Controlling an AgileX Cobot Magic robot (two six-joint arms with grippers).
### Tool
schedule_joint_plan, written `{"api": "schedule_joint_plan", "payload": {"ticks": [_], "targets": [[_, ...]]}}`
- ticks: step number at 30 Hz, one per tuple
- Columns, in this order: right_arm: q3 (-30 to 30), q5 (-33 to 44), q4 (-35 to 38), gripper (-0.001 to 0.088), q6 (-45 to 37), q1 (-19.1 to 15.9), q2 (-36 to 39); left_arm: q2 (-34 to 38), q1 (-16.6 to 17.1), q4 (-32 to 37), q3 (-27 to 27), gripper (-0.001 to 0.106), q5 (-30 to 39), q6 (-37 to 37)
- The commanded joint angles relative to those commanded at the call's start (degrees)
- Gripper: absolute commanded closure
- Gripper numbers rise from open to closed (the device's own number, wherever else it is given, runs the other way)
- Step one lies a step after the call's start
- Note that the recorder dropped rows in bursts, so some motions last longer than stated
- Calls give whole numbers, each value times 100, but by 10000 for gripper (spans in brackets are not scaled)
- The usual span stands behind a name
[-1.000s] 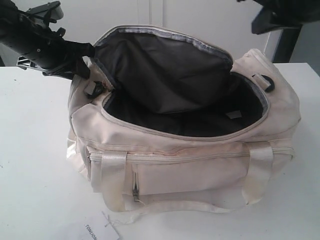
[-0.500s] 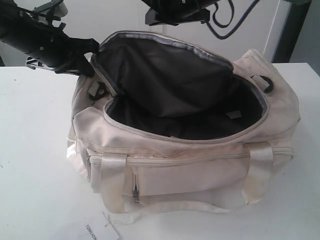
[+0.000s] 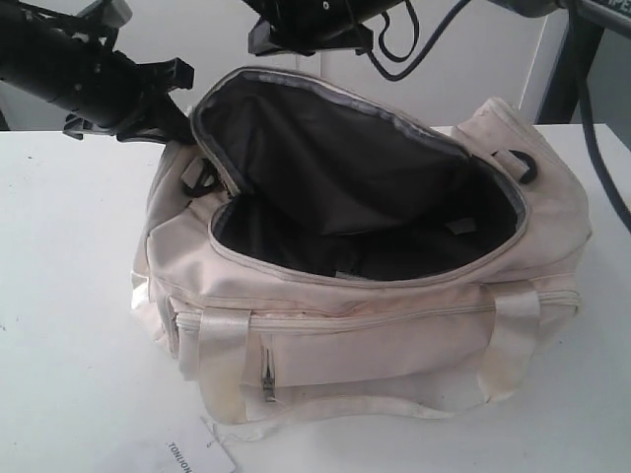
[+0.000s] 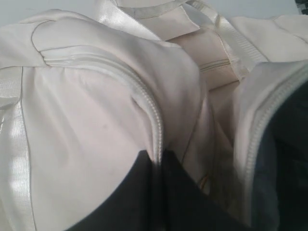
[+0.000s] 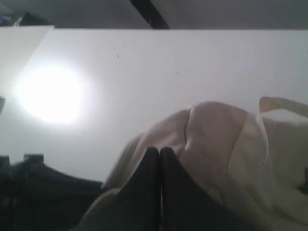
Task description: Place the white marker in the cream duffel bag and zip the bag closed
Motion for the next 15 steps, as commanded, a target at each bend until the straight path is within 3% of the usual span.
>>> {"api": "schedule_joint_plan", "payload": {"ticks": [10, 15], "targets": [[0, 2104, -135, 868, -326, 0, -209, 0, 396, -66, 0, 1053, 171, 134], [42, 2138, -854, 868, -317, 0, -540, 0, 396, -105, 0, 1053, 182, 137]]}}
